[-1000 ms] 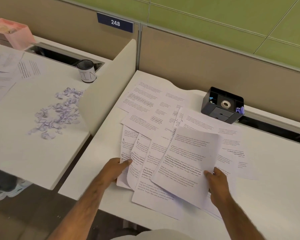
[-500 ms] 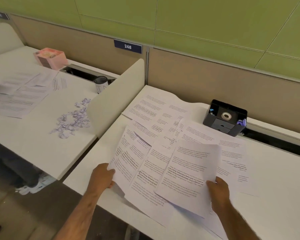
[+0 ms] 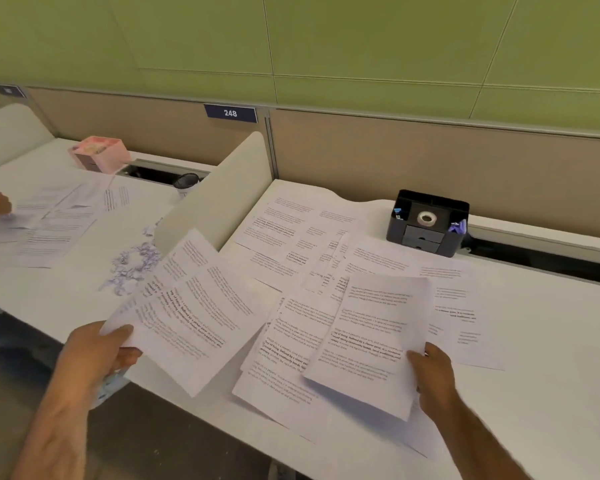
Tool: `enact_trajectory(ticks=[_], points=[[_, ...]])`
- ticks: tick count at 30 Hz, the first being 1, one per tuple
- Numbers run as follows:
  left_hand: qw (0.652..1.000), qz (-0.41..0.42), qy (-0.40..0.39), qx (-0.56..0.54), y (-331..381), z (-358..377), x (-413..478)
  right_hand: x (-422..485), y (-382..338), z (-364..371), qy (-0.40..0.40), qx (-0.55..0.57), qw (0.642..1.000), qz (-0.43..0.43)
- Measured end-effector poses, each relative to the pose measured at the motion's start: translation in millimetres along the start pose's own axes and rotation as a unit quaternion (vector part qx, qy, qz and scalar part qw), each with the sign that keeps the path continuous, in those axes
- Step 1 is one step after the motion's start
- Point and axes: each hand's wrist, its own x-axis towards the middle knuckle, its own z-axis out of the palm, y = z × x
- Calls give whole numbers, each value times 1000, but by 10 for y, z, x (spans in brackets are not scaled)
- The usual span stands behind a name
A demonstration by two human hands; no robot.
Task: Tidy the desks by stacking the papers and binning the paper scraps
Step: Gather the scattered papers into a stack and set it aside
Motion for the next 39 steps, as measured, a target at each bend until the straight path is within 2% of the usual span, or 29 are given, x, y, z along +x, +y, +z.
enact_trajectory(ticks=[6, 11, 15, 19, 21, 23, 25, 26, 28, 30, 32, 33, 35, 37, 39], points=[[990, -21, -47, -130, 93, -31, -230, -30, -50, -129, -26, 46, 999, -6], [975, 3, -157, -160, 115, 684, -445, -118, -273, -31, -77, 103, 991, 24], [954, -4, -281, -106, 33, 1397, -776, -87, -409, 56, -93, 110, 988, 46], [927, 8, -375, -4, 70, 1680, -978, -141, -563, -27, -124, 85, 988, 21], [919, 31, -386, 76, 120, 1681, -953, -131, -595, -121, -133, 76, 988, 8], [920, 55, -354, 159, 175, 1672, -859, -119, -607, -200, -136, 78, 988, 8], [924, 71, -320, 194, 233, 1708, -735, -116, -610, -248, -152, 82, 985, 5], [924, 68, -328, 183, 262, 1748, -676, -120, -617, -262, -162, 83, 983, 4], [910, 14, -399, 109, 316, 1874, -579, -136, -647, -267, -184, 76, 980, 6], [871, -75, -485, -26, 331, 2041, -518, -164, -701, -258, -217, 54, 975, 3], [835, -144, -516, -126, 307, 2216, -511, -195, -781, -234, -260, 20, 965, -7], [832, -150, -514, -144, 297, 2305, -534, -201, -818, -220, -272, 6, 962, -13], [851, -124, -488, -145, 304, 2478, -617, -202, -892, -193, -240, 4, 971, -16], [876, -87, -453, -144, 328, 2611, -716, -177, -930, -194, -162, 30, 986, 11], [893, -44, -420, -154, 328, 2716, -786, -133, -923, -231, -134, 47, 989, 31]])
